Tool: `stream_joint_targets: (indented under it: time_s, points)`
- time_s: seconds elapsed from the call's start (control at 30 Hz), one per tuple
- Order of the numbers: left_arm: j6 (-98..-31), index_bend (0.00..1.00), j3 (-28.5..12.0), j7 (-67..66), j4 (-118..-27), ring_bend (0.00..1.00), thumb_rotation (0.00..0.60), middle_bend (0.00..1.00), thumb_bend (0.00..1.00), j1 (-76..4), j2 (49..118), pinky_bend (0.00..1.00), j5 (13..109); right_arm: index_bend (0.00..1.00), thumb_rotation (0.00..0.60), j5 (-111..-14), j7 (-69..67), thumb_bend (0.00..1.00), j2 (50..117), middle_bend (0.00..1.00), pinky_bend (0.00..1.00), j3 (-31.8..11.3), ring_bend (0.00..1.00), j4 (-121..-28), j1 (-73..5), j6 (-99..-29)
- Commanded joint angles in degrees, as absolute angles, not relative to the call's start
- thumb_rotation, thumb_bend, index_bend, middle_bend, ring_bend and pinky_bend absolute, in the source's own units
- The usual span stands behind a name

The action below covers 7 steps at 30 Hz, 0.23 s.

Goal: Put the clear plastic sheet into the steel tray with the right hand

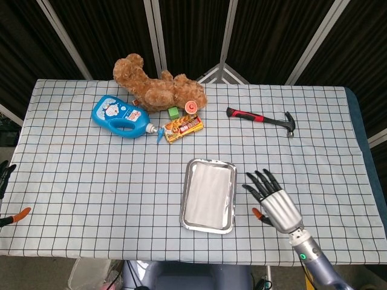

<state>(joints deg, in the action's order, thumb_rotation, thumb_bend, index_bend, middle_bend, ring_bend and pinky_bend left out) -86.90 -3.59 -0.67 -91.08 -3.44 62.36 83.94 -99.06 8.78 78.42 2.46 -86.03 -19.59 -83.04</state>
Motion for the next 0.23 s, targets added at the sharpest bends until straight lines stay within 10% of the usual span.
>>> stream_joint_targets:
  time_s: [0.03, 0.23]
  points:
    - [-87.3, 0.00, -3.3, -0.8, -91.1, 0.00, 0.600, 0.00, 0.00, -3.4, 62.5, 0.00, 84.6, 0.10, 0.600, -93.3, 11.3, 0.36, 70.7, 0.00, 0.00, 3.8, 0.00, -88.8, -13.9, -85.8]
    - [-88.4, 0.00, -2.9, -1.9, -91.1, 0.00, 0.600, 0.00, 0.00, -3.1, 63.1, 0.00, 86.0, 0.00, 0.600, -86.2, 8.4, 0.36, 61.5, 0.00, 0.00, 5.1, 0.00, -95.5, -9.0, -85.9]
